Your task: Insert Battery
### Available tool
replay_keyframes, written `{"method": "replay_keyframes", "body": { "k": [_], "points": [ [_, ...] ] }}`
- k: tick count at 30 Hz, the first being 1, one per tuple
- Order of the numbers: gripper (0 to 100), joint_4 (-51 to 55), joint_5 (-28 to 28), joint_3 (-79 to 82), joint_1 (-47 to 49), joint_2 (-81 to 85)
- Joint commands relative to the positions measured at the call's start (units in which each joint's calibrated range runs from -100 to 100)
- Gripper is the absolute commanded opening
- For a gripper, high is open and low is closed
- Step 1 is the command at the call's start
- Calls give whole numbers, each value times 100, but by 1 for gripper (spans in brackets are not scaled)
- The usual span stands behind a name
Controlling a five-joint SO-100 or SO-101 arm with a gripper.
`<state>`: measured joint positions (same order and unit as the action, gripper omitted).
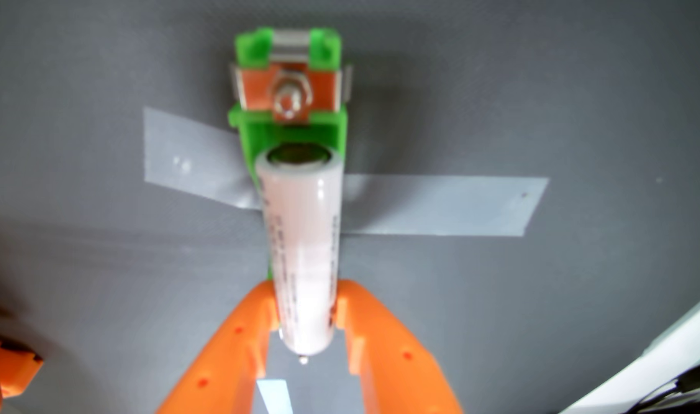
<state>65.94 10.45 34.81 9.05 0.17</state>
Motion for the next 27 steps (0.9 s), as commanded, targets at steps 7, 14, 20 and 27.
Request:
{"method": "replay_keyframes", "body": {
  "k": [7, 14, 20, 27],
  "points": [
    [11, 53, -10, -28, -44, 38],
    [10, 53, -10, -28, 39, 38],
    [10, 53, -10, -73, 51, 38],
    [11, 53, -10, -91, 51, 38]
  ]
}}
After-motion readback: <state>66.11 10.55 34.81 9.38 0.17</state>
